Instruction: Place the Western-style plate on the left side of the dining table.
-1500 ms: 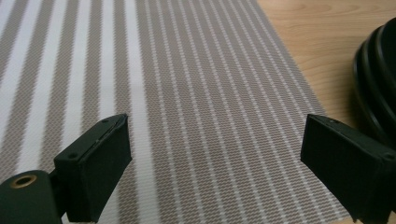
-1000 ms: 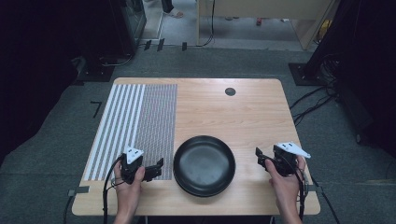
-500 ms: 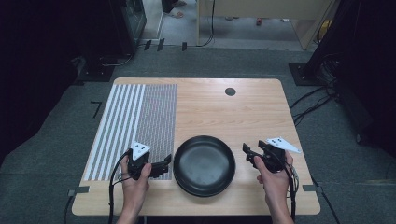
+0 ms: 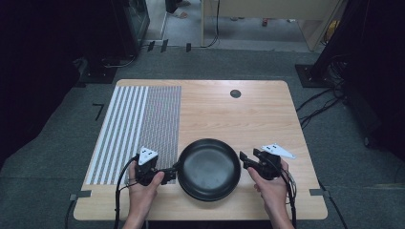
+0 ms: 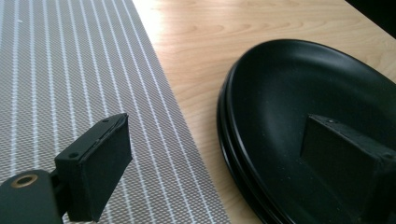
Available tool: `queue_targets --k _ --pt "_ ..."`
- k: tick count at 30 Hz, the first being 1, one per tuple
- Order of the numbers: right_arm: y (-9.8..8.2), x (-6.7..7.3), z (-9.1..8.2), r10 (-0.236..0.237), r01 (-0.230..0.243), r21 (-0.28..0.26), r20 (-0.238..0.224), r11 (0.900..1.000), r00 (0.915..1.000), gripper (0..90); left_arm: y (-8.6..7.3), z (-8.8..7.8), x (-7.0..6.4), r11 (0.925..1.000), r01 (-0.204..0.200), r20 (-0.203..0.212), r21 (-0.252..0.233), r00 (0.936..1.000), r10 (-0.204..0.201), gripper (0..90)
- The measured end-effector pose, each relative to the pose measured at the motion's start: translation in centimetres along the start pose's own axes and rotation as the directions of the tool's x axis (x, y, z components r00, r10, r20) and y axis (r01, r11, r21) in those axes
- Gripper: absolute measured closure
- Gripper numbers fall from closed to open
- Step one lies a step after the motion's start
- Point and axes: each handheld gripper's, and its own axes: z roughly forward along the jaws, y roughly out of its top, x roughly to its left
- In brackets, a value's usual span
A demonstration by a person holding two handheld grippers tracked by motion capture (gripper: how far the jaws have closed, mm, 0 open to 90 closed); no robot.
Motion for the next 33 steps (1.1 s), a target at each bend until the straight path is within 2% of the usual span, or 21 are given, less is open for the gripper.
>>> queue_targets --k 1,2,3,8,10,12,17,20,23,25,29,31,32,33 --pt "-0.3 0.1 0.2 0.001 -0.001 0.008 -0.018 1.0 0.9998 50.0 -0.2 0.3 -0.2 0.9999 0.001 -0.011 0.014 0.9999 -0.001 14.9" --pt "-0.3 0.1 0.2 0.001 -0.001 0.008 -0.018 1.0 0.9998 50.0 -0.2 0.3 -0.2 0.9999 0.001 -0.011 0.014 0.9999 -0.001 15.7" --pt "-0.5 -0.1 0.2 0.019 -0.019 -0.003 -0.056 1.0 0.9982 57.6 -0.3 0.5 -0.5 0.9996 0.002 0.002 0.027 1.0 -0.002 17.9" --pt "-0.9 -0.2 0.2 0.041 -0.041 0.002 -0.071 0.999 0.9967 62.1 -0.6 0.9 -0.9 0.9991 -0.006 0.016 0.043 0.9999 0.005 34.4" --pt "-1.0 -0.3 0.2 0.052 -0.052 0.006 -0.072 0.999 0.996 62.6 -0.6 1.0 -0.9 0.9989 -0.007 0.019 0.046 0.9998 0.006 37.0" --pt "-1.3 -0.4 0.2 0.074 -0.074 0.006 -0.089 0.997 0.9933 67.6 -0.7 1.2 -0.9 0.9985 -0.008 0.022 0.054 0.9997 0.007 44.2" --pt "-1.7 -0.5 0.5 0.093 -0.088 0.042 -0.141 0.995 0.9856 72.6 -0.9 1.3 -0.8 0.998 -0.007 0.027 0.063 0.9996 0.005 51.5" --pt "-1.9 -0.3 0.8 0.09 -0.082 0.061 -0.145 0.995 0.9854 72.8 -1.0 1.4 -0.8 0.9969 -0.017 0.036 0.076 0.9993 0.014 56.3" --pt "-2.1 -0.1 0.9 0.085 -0.076 0.074 -0.125 0.994 0.9885 72.9 -1.1 1.4 -0.9 0.9967 -0.02 0.046 0.079 0.9988 0.016 58.6" --pt "-2.3 0.1 1.2 0.085 -0.073 0.094 -0.134 0.993 0.9874 74.0 -1.1 1.4 -0.9 0.9961 -0.022 0.058 0.086 0.9982 0.017 61.5" --pt "-2.3 0.0 1.2 0.087 -0.075 0.091 -0.138 0.993 0.9865 75.2 -1.1 1.5 -0.9 0.9955 -0.02 0.072 0.092 0.9973 0.013 63.7" --pt "-2.3 -0.3 0.9 0.133 -0.122 0.082 -0.141 0.989 0.981 78.4 -1.1 1.6 -1.0 0.9944 -0.017 0.087 0.104 0.9962 0.008 64.4" --pt "-2.4 -0.4 0.8 0.156 -0.146 0.077 -0.146 0.986 0.9768 83.4 -1.2 1.7 -1.1 0.9933 -0.017 0.1 0.114 0.995 0.005 64.5" --pt "-2.4 -0.6 0.7 0.204 -0.194 0.076 -0.167 0.978 0.9645 84.6 -1.2 1.8 -1.1 0.9933 -0.016 0.1 0.115 0.995 0.005 64.8"
